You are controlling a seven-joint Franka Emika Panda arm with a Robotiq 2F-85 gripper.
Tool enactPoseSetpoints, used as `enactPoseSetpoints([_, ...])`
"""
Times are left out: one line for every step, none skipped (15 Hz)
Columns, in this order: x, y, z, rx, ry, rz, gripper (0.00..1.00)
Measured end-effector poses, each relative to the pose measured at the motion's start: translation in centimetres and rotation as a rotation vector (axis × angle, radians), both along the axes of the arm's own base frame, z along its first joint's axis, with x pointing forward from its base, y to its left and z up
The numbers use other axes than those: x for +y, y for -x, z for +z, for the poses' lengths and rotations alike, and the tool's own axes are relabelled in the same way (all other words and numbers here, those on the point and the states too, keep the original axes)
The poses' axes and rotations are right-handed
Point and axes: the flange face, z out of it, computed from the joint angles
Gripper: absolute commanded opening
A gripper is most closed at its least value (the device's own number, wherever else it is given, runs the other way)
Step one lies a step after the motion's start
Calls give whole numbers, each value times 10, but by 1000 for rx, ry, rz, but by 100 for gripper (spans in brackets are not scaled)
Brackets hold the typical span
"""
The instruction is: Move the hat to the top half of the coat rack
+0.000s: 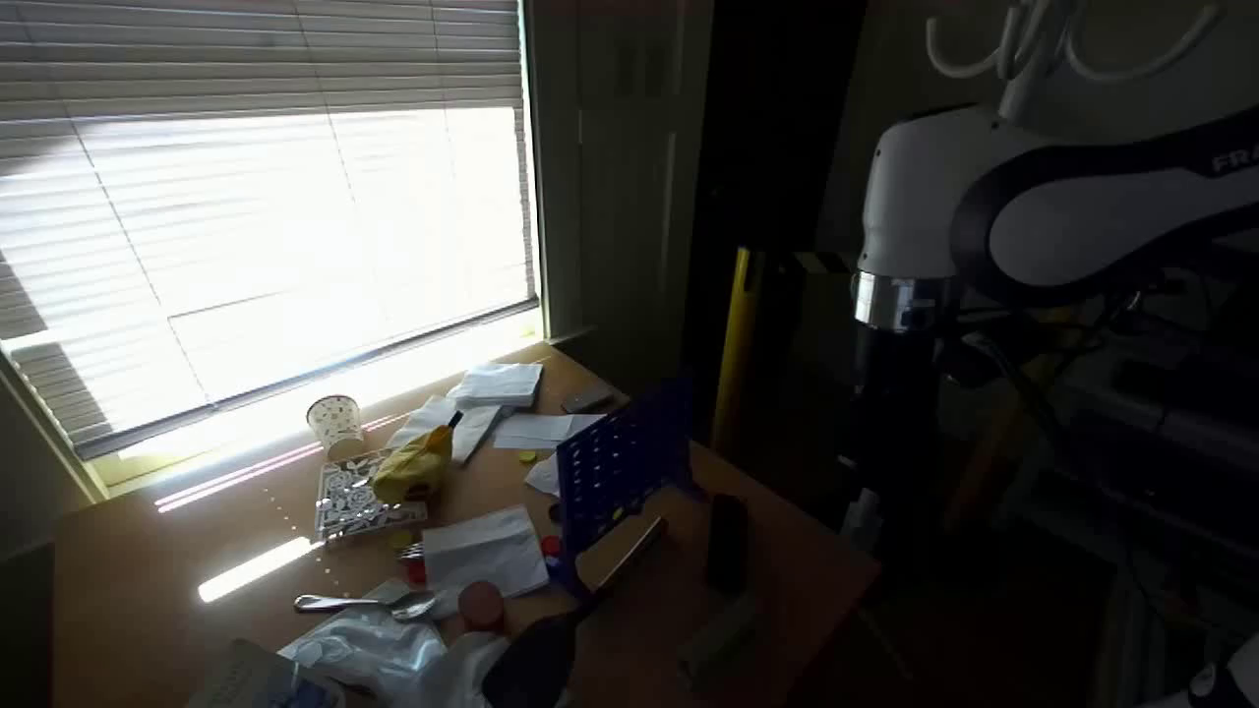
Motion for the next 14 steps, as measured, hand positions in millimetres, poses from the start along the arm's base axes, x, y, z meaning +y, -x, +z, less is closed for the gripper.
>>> enactPoseSetpoints([0,0,0,0,0,0,100])
enactPoseSetpoints([0,0,0,0,0,0,100])
enactPoseSetpoints([0,0,0,0,0,0,100])
enactPoseSetpoints([0,0,0,0,0,0,100])
enactPoseSetpoints([-1,0,0,-5,13,2,100])
enactPoseSetpoints([-2,-2,-1,-28,53,3,100])
enactPoseSetpoints([-2,-4,-4,-57,101,2,100])
enactPoseSetpoints([-1,-6,-9,-85,147,3,100])
enactPoseSetpoints([2,-8,-15,-113,193,4,100])
enactPoseSetpoints([5,-10,-22,-137,240,4,100])
enactPoseSetpoints([7,-11,-29,-159,288,4,100])
enactPoseSetpoints([9,-12,-36,-180,337,2,100])
enactPoseSetpoints([10,-13,-42,-200,385,-4,100])
enactPoseSetpoints([8,-14,-48,-222,434,-15,100])
